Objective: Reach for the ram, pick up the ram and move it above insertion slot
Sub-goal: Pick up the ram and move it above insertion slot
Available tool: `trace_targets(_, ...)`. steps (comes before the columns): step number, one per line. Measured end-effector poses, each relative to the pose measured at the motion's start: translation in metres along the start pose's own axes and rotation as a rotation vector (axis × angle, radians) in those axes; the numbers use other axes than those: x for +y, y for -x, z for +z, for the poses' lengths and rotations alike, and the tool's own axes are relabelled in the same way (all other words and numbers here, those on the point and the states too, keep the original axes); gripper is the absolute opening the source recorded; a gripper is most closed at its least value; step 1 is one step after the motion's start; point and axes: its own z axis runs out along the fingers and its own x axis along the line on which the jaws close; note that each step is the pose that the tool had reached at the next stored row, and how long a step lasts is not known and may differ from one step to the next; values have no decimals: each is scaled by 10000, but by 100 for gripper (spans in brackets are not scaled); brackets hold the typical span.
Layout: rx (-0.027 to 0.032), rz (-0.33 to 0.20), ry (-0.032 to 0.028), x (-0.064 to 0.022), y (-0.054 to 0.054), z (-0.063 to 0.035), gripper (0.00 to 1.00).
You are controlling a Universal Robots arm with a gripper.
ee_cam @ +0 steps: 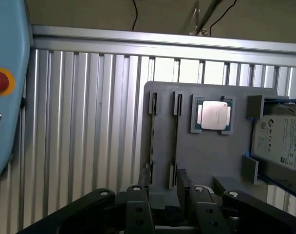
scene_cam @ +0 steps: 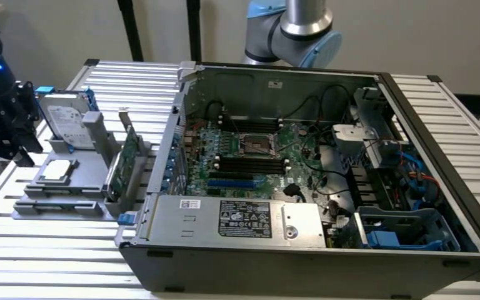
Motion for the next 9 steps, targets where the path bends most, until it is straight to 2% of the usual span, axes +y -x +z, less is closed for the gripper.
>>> trace_targets(9, -1, 0, -2, 6, -26, 164, 36)
